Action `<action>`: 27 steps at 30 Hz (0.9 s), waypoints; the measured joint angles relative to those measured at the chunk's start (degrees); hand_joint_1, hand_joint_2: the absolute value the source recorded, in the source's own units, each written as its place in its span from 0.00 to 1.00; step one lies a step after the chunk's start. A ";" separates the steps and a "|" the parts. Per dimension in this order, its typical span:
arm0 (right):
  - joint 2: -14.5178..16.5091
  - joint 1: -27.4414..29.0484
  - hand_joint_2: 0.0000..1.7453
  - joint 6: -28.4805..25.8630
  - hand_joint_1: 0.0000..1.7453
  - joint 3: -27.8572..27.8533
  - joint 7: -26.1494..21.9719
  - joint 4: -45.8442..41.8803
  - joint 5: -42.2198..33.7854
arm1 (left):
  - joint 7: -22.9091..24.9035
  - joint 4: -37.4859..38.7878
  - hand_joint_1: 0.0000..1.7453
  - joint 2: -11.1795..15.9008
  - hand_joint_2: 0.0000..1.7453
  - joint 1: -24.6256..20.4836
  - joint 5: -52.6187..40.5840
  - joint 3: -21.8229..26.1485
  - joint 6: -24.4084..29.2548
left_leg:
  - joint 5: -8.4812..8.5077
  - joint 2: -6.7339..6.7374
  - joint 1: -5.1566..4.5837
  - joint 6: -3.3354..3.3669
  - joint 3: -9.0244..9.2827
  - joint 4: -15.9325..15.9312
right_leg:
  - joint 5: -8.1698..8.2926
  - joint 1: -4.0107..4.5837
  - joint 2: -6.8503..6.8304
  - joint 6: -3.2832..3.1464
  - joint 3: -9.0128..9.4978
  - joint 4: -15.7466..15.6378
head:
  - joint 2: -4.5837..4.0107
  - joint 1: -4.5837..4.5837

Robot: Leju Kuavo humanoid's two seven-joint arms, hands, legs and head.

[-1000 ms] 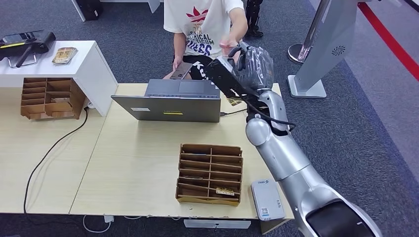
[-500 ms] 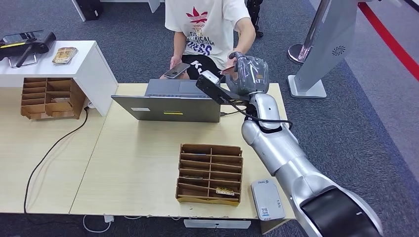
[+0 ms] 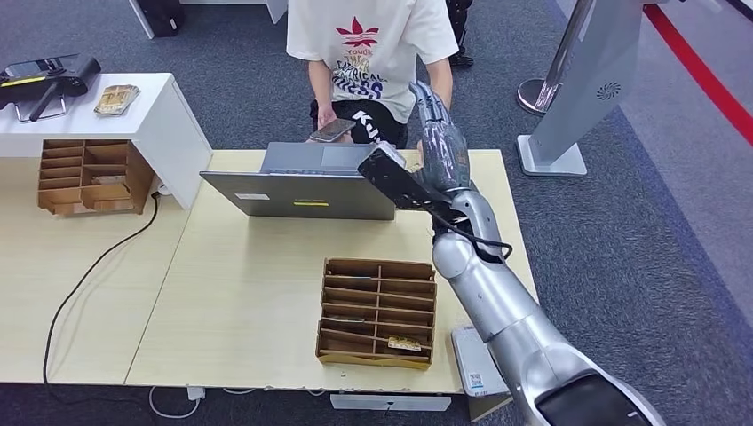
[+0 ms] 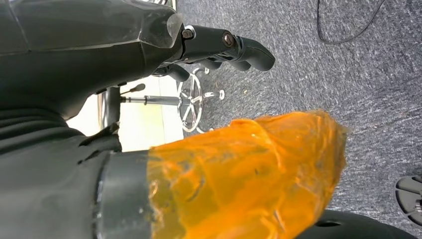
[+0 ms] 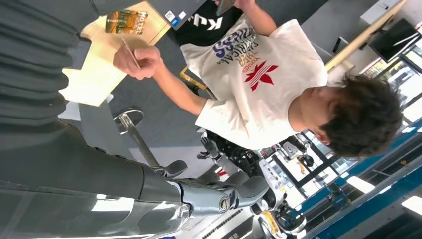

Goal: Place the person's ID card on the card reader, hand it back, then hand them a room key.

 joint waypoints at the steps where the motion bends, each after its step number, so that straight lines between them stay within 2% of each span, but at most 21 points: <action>1: 0.01 0.60 0.00 0.10 0.00 -0.20 -0.01 -0.98 -0.10 | 0.00 0.00 0.00 0.00 0.00 0.02 0.02 0.00 0.00 | 0.00 0.00 0.00 0.00 0.00 0.00 | 0.00 0.00 0.00 0.00 0.00 0.00 | 0.00 -0.01; 5: 0.01 1.84 0.00 0.33 0.00 -0.84 -0.05 -3.49 -0.41 | 0.00 0.00 0.00 0.00 0.00 0.02 0.02 0.00 0.03 | 0.00 0.02 0.00 0.00 0.00 0.00 | 0.01 0.00 0.01 0.00 0.00 0.00 | 0.00 0.01; 7: 0.06 2.74 0.00 1.54 0.00 -1.41 -1.49 -4.91 -3.92 | 0.00 0.00 0.00 0.00 0.00 0.03 0.27 0.01 0.23 | 0.00 0.00 0.00 0.00 0.01 0.01 | 0.01 0.00 0.00 0.01 0.01 -0.01 | 0.00 0.01; 10: 0.21 7.42 0.00 8.08 0.00 -2.76 -7.50 -11.06 -20.41 | -0.05 0.00 0.00 0.00 0.00 0.10 1.52 0.16 1.08 | 0.00 -0.04 0.00 0.00 0.02 0.01 | 0.00 0.00 -0.04 0.00 0.01 -0.02 | 0.00 0.01; 14: -1.20 18.96 0.00 25.39 0.00 -3.49 -13.64 -24.10 -47.96 | -0.24 0.00 0.00 -0.03 0.00 0.34 2.92 0.42 2.15 | -0.12 -0.11 0.00 0.03 0.01 0.00 | -0.11 0.01 -0.09 0.04 -0.01 -0.04 | 0.00 0.01; 16: -2.44 24.64 0.00 32.64 0.00 -3.92 -15.31 -29.87 -56.60 | -0.24 0.00 0.00 -0.04 0.00 0.49 3.27 0.44 2.45 | -0.20 -0.11 -0.01 0.02 -0.01 0.00 | -0.16 0.01 -0.09 0.06 -0.01 -0.04 | 0.00 0.01; 18: -3.41 28.75 0.00 35.51 0.00 -4.29 -15.77 -33.92 -59.73 | -0.24 0.00 0.00 -0.04 0.00 0.59 3.41 0.44 2.58 | -0.25 -0.05 -0.01 0.02 -0.02 0.00 | -0.17 0.01 -0.03 0.07 -0.01 -0.04 | 0.00 0.00; 20: -4.08 31.10 0.00 36.16 0.00 -4.49 -15.81 -36.62 -60.40 | -0.24 0.00 0.00 -0.04 0.00 0.61 3.46 0.44 2.63 | -0.26 0.00 -0.02 0.02 -0.01 0.00 | -0.17 0.00 0.02 0.07 -0.02 -0.04 | 0.00 0.01; 24: -4.78 33.01 0.00 36.65 0.00 -4.72 -15.75 -39.66 -60.83 | -0.24 0.00 0.00 -0.04 0.00 0.63 3.61 0.44 2.68 | -0.24 0.01 -0.01 0.03 0.01 0.00 | -0.15 0.00 0.01 0.05 -0.01 -0.05 | 0.00 0.01; 27: -5.24 34.93 0.00 40.27 0.00 -5.01 -15.21 -41.08 -64.26 | -0.24 0.00 0.00 -0.08 0.00 0.65 3.94 0.44 2.80 | -0.22 -0.01 -0.01 0.01 0.05 0.00 | -0.13 0.00 -0.01 0.03 0.02 -0.05 | 0.00 0.00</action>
